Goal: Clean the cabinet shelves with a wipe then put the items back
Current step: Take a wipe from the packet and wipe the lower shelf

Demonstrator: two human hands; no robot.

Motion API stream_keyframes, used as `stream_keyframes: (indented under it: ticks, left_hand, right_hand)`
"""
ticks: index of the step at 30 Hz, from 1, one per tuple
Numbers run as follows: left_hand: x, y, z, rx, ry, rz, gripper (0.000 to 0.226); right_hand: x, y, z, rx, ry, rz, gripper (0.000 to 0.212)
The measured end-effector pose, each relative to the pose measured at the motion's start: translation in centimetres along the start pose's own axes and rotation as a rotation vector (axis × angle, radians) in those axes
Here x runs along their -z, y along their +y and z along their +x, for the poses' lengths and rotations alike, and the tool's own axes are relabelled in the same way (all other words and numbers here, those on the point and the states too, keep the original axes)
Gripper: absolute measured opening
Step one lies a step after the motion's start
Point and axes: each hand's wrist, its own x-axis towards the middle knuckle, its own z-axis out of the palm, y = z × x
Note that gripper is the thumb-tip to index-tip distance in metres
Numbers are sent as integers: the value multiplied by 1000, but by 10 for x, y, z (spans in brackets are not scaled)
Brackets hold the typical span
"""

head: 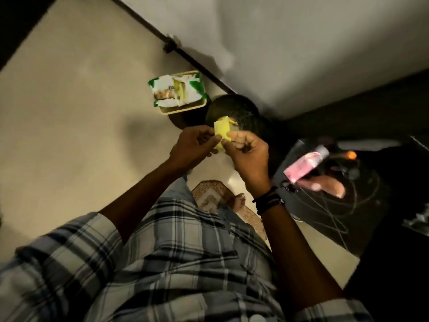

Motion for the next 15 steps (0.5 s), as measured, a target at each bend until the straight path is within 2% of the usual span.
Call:
stream_keyframes:
  ticks: [4, 10, 13, 15]
  left_hand:
    - [-67, 25, -32, -72, -77, -50, 10]
    - [-153, 48, -70, -166, -223, -31, 7]
    - [-184, 57, -83, -272, -325, 95, 17]
    - [-198, 63, -85, -344, -356, 203, 20]
  right_hand:
    - [75, 4, -46, 31, 38, 82, 32]
    - [167, 30, -100, 101, 158, 90, 30]
    - [204, 51, -114, 119, 277, 43, 31]
    - [232, 71, -119, 131, 430, -58, 29]
